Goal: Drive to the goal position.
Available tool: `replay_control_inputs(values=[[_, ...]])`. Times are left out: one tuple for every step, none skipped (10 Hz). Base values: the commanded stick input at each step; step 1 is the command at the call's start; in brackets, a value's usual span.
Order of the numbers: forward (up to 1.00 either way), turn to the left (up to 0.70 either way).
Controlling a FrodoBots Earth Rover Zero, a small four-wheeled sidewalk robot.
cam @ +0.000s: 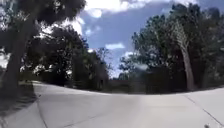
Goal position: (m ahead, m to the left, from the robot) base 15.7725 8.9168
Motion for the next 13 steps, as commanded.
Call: replay_control_inputs(values=[[1.00,0.40],[1.00,0.40],[1.00,0.40],[1.00,0.40],[1.00,0.40],[1.00,0.40],[1.00,0.40],[1.00,0.40],[1.00,0.40],[1.00,0.40],[1.00,0.35],[1.00,0.00],[1.00,0.00]])
